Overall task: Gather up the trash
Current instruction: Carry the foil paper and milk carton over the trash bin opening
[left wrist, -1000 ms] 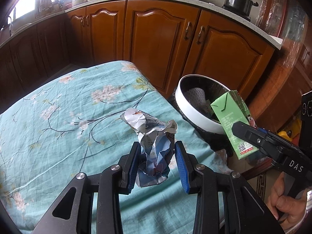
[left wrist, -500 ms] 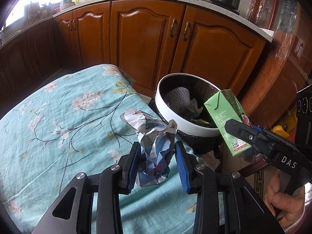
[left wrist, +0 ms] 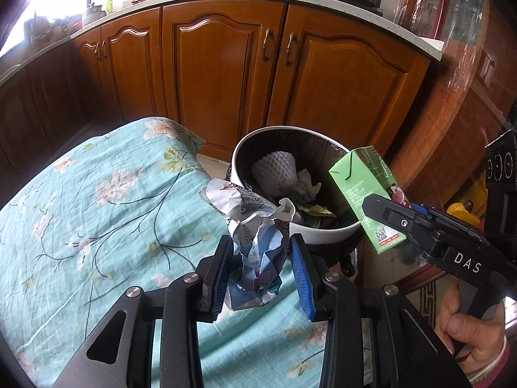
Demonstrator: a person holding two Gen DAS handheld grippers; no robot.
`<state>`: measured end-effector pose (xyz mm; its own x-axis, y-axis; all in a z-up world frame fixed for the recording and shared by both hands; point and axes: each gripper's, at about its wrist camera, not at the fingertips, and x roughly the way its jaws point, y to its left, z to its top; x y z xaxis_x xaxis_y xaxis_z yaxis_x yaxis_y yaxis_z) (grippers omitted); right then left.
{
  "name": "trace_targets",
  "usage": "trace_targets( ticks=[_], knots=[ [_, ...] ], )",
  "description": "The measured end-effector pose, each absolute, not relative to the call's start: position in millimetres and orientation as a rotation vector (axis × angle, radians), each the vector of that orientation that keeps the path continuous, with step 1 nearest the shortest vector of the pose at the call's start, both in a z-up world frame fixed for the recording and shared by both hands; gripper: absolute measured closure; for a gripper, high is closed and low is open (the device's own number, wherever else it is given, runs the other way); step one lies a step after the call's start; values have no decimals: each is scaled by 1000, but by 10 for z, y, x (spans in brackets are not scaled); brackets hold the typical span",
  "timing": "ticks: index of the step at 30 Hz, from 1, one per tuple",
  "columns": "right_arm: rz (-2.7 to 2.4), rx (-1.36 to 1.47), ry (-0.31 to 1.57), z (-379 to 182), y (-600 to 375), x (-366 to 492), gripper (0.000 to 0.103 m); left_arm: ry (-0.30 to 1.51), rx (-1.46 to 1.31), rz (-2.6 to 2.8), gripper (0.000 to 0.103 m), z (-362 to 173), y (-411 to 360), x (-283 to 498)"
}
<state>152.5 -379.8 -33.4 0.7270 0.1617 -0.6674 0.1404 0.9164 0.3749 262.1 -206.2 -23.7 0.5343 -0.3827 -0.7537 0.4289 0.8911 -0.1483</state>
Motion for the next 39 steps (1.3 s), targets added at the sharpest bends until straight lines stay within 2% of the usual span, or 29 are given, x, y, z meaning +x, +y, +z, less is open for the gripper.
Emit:
trace_targets(
  ticks=[39],
  knots=[
    [-49,350,873,-502,-4265,2188,57,960,84,-546,67,-477,-2697,3396]
  ],
)
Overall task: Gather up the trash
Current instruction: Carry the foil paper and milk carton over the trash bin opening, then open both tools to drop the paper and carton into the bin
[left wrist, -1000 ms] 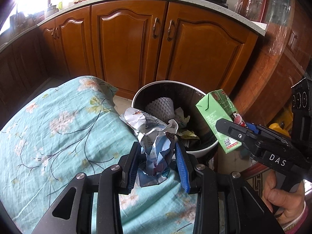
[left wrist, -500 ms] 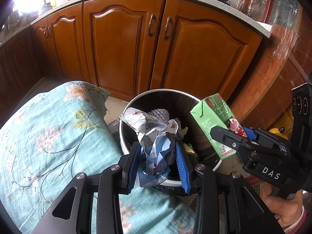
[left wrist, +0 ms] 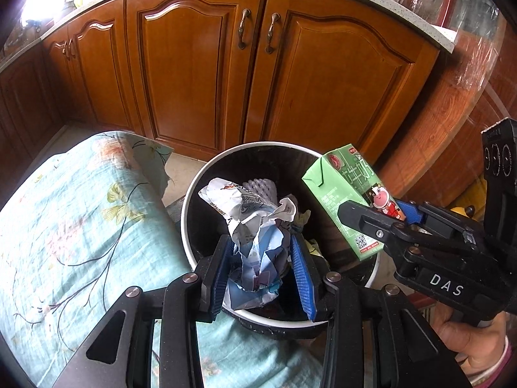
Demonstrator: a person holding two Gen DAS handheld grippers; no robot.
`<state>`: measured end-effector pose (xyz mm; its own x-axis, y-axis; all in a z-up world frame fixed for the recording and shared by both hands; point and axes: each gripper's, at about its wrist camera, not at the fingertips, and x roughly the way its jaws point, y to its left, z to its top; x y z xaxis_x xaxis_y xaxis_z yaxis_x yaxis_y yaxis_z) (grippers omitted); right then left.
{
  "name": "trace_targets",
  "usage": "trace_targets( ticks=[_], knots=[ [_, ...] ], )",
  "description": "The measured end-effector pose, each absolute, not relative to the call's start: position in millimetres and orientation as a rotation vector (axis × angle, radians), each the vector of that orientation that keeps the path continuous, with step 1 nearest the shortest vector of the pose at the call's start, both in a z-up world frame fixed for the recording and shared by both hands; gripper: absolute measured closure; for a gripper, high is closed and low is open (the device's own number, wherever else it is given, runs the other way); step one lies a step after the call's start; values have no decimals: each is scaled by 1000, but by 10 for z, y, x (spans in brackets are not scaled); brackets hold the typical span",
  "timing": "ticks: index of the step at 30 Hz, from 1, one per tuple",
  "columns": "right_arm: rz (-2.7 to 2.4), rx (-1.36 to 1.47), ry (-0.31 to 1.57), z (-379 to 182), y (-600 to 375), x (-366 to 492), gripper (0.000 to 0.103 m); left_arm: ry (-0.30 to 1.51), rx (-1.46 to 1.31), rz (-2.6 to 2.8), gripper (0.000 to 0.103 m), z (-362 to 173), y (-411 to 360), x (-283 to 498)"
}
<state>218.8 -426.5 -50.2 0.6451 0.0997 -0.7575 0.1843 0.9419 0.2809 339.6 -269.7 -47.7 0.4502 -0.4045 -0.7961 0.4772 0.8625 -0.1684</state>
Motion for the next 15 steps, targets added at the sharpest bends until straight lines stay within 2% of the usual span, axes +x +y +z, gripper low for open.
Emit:
trace_targets(
  ticks=[15],
  knots=[
    [-48,354,899,-544,-4346,2281,56,976,111,-552,64,-539,-2808,3486]
  ],
)
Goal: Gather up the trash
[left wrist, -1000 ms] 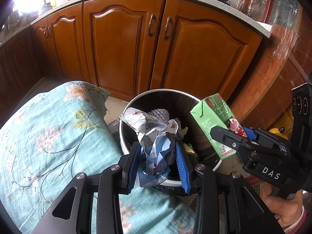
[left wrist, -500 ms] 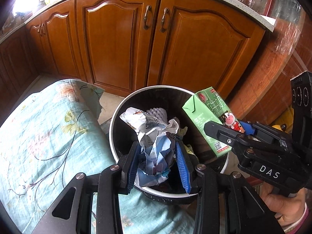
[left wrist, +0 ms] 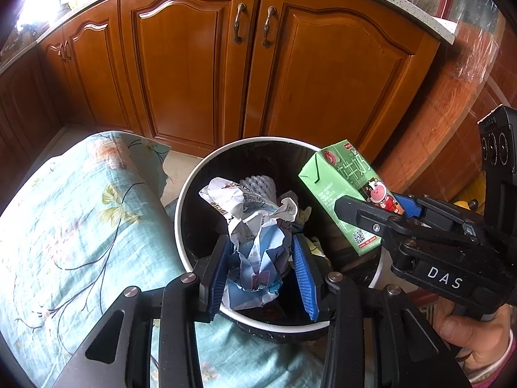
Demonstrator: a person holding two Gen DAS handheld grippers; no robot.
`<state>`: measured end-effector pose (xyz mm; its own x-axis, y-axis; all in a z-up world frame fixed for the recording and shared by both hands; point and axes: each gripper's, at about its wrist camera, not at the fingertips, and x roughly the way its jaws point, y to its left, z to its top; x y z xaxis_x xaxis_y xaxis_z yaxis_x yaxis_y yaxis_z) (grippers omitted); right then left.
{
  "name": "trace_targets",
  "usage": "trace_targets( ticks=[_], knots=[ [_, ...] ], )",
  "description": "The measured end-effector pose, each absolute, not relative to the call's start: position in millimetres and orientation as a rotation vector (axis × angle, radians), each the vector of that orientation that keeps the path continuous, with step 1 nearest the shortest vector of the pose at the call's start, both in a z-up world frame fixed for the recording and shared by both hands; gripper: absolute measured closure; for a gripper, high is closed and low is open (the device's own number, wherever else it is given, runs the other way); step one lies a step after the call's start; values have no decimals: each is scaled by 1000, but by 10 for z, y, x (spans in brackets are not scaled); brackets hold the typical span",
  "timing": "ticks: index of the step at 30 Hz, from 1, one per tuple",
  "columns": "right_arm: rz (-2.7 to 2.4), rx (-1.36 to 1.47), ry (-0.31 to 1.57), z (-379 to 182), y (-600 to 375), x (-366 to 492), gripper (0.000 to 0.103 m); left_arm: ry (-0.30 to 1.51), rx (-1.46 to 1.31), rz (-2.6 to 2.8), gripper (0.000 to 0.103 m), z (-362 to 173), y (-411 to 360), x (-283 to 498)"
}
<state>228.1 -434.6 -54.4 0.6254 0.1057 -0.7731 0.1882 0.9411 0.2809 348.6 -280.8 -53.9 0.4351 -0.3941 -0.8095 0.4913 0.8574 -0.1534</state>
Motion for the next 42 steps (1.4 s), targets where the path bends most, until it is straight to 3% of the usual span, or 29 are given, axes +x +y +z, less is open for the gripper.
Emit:
trace_targets(
  ticks=[7,9,12,15,24,33,42],
  knots=[
    [-50,344,906,-529,-4354,2315,55,971,126,-549,59,-546,-2811,3494],
    [-47,352,910,-532,-4361,2327,53,969,127,-549,53,-534,-2804,3483],
    [-45,373,902,-529,-4386,2310,37,968,116,-549,44,-515,-2749,3456],
    [-47,392,882,-501,-4407,2254,35,965,99,-537,42,-491,-2647,3415],
    [-46,457,809,-407,-4349,1999,16,941,-17,-492,38,-451,-2212,3152],
    [-62,524,726,-394,-4085,1629,7,896,-123,-441,36,-425,-1803,2681],
    [-73,512,656,-293,-3664,1280,6,815,-149,-394,36,-371,-1406,2150]
  ],
)
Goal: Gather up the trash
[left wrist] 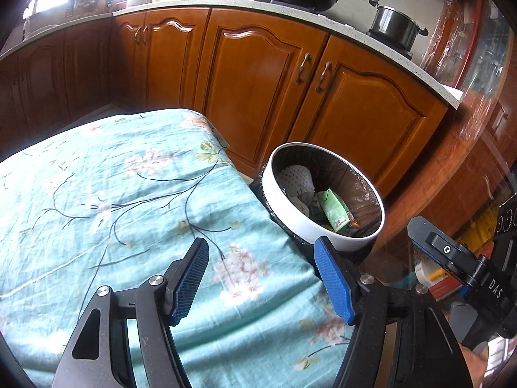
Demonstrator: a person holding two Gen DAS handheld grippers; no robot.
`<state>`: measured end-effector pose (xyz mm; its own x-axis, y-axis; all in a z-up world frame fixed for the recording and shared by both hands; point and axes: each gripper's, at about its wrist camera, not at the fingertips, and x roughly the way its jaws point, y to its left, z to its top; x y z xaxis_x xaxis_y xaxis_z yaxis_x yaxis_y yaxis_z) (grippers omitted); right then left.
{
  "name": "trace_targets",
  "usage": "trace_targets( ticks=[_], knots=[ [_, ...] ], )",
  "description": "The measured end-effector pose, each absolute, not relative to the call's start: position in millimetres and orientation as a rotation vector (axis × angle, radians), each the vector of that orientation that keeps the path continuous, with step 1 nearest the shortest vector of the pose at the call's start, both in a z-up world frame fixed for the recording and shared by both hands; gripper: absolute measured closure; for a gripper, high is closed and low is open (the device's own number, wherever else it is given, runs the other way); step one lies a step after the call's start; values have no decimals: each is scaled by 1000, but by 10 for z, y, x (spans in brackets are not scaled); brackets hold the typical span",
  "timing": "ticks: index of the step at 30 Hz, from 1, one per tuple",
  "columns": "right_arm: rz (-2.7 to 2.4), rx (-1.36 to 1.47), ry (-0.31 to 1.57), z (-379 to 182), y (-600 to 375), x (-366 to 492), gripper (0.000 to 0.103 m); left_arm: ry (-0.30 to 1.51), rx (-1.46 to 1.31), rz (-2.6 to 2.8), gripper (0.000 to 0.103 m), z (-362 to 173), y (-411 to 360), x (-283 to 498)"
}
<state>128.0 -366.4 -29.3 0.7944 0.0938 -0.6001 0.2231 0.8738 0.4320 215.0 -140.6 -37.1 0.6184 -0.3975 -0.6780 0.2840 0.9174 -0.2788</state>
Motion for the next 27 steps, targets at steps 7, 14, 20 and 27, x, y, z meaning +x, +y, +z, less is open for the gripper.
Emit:
trace_targets(
  ticks=[7,14,20,27],
  knots=[
    [-134,391,517,-65,-3313,983,1,650,-144,-332,22,-207,-1105,1632],
    [-172,156,343,349,-2934,691,0,507,-121,-275,1,-101,-877,1166],
    [-147,123,349,306,-2772,676,0,499,-134,-237,1,-227,-774,1003],
    [-144,143,394,79,-2691,685,0,480,-112,-220,1,-308,-739,925]
  ],
)
